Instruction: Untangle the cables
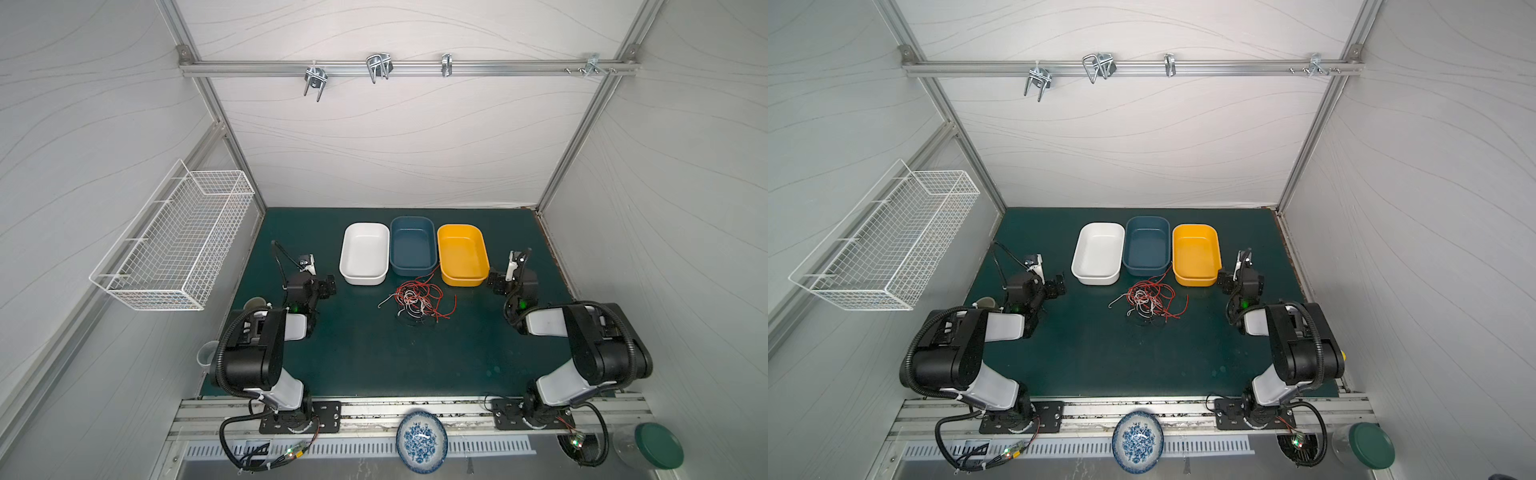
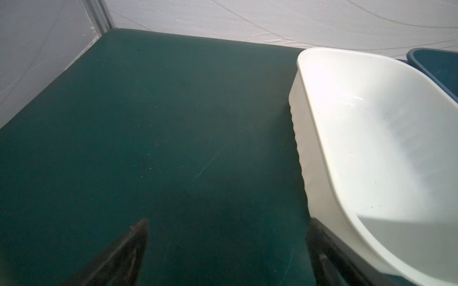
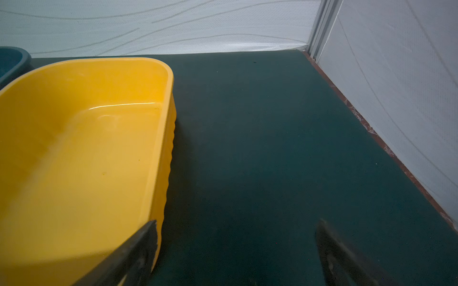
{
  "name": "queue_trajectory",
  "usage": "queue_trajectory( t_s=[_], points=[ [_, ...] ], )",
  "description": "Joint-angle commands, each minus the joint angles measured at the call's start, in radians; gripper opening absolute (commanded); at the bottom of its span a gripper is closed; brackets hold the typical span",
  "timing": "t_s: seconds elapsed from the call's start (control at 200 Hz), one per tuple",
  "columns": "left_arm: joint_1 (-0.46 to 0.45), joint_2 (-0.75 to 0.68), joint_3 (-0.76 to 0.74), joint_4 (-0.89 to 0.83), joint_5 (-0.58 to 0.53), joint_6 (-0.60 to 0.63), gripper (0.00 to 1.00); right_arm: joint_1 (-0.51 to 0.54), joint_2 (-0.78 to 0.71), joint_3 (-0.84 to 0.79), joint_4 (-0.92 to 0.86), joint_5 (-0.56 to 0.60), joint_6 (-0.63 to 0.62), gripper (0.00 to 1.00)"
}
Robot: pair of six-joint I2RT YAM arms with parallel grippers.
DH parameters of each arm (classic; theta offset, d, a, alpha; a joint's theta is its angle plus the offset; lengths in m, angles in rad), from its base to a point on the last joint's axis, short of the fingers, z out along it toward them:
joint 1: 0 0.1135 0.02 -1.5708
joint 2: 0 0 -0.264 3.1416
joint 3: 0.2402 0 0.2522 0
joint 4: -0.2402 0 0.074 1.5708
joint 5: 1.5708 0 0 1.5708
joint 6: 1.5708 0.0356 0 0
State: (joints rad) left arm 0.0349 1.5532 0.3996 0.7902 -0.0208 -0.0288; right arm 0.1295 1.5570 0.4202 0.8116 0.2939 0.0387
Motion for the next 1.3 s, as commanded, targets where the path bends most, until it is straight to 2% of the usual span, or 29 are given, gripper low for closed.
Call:
queue_trajectory(
  t_s=[0.0, 1.296],
  points=[
    [0.002, -0.002, 0.031, 0.026, 0.010, 0.014, 1.00, 0.005, 0.011, 0.008, 0.007, -0.003, 0.006, 0.99],
    [0.002, -0.001, 0.034, 0.024, -0.012, 0.008, 1.00, 0.003, -0.020, -0.007, 0.012, -0.021, -0.005, 0.99]
  ],
)
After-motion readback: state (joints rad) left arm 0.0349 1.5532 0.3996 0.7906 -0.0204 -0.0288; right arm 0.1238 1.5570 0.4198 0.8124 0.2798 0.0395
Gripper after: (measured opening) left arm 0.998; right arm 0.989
